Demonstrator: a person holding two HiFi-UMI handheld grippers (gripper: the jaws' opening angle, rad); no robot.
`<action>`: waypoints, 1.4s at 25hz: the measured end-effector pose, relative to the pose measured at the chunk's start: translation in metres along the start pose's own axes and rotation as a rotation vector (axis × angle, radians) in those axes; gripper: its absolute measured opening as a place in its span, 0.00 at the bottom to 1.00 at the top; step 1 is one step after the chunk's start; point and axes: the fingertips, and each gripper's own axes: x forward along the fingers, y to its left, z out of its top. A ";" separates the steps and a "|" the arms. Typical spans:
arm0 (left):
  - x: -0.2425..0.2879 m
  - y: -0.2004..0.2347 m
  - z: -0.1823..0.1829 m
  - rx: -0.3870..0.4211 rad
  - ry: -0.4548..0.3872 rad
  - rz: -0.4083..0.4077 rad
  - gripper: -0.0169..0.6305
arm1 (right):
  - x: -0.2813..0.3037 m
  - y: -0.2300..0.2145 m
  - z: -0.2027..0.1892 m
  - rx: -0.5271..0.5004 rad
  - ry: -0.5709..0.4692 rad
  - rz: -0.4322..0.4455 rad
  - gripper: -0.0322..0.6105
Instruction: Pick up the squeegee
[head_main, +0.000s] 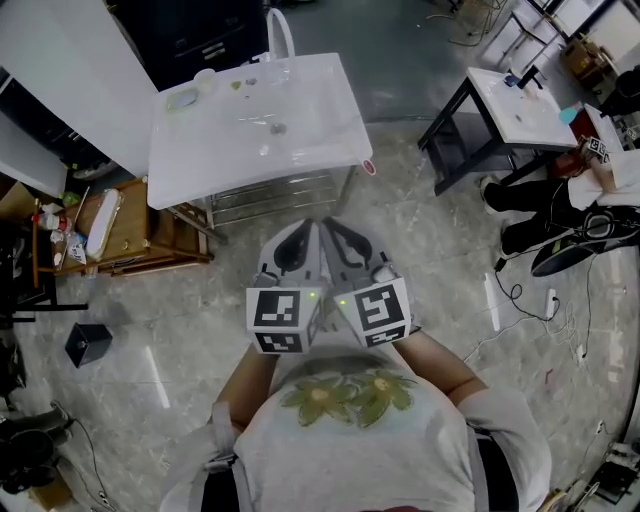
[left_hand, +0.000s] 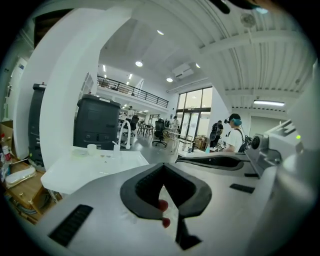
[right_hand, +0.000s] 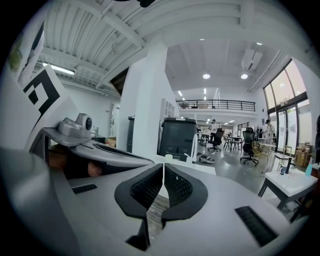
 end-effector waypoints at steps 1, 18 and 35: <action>0.004 -0.001 0.001 0.004 0.003 -0.003 0.04 | 0.002 -0.004 0.000 0.001 0.003 -0.003 0.09; 0.095 0.027 0.011 0.044 0.065 -0.031 0.04 | 0.076 -0.071 -0.014 0.038 0.076 -0.027 0.09; 0.173 0.057 0.003 0.067 0.159 -0.071 0.04 | 0.144 -0.129 -0.044 0.057 0.172 -0.056 0.09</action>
